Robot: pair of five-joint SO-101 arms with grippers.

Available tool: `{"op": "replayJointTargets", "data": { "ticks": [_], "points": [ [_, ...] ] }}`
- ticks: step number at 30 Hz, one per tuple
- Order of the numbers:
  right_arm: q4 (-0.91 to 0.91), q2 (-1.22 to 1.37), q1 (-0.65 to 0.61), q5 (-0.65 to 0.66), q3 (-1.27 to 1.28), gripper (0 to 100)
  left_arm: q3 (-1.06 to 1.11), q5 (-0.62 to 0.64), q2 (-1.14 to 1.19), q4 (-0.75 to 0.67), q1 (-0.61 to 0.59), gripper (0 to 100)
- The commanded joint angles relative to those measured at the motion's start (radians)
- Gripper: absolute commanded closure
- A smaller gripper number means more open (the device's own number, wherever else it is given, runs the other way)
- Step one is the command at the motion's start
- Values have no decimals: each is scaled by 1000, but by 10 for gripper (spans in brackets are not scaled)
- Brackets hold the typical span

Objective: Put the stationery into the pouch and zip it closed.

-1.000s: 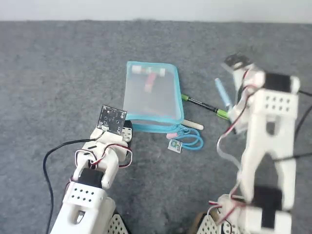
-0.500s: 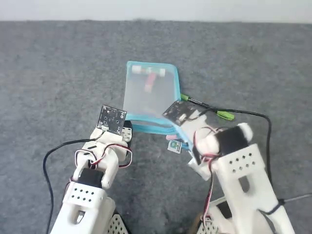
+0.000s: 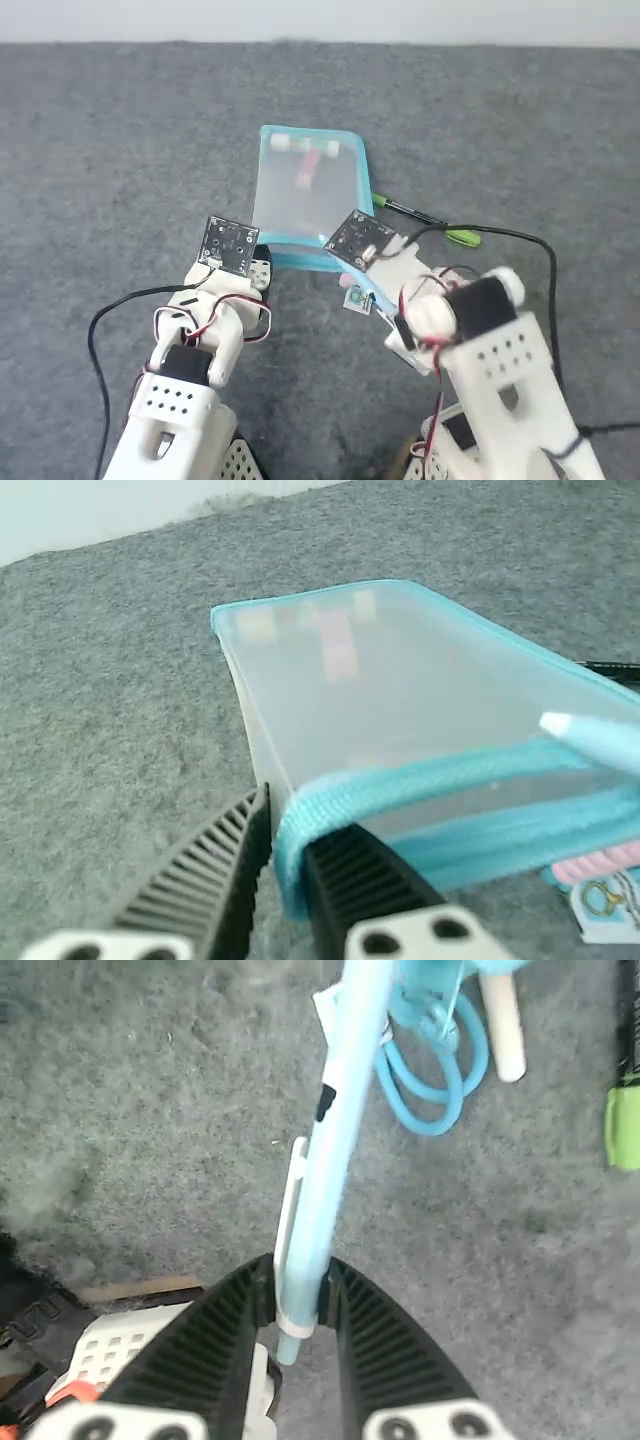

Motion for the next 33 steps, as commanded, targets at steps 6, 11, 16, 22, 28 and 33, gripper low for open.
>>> {"op": "replayJointTargets", "data": {
  "ticks": [6, 11, 16, 22, 28, 33],
  "points": [
    [48, -151, -151, 52, 48, 993, -21, 2, -2, -38, 3, 988],
    [22, -62, -145, 18, 61, 993, -21, 2, -2, -38, 3, 988],
    [-50, 65, -84, -60, 12, 993, -21, 2, -2, -38, 3, 988],
    [-67, 297, 28, -155, -204, 993, -21, 0, -2, -38, 5, 988],
    [-18, 581, 47, -270, -503, 993, -21, -2, -2, -38, 6, 988],
    [51, 794, 47, -330, -743, 993, -19, -3, -2, -35, 86, 988]
  ]
}}
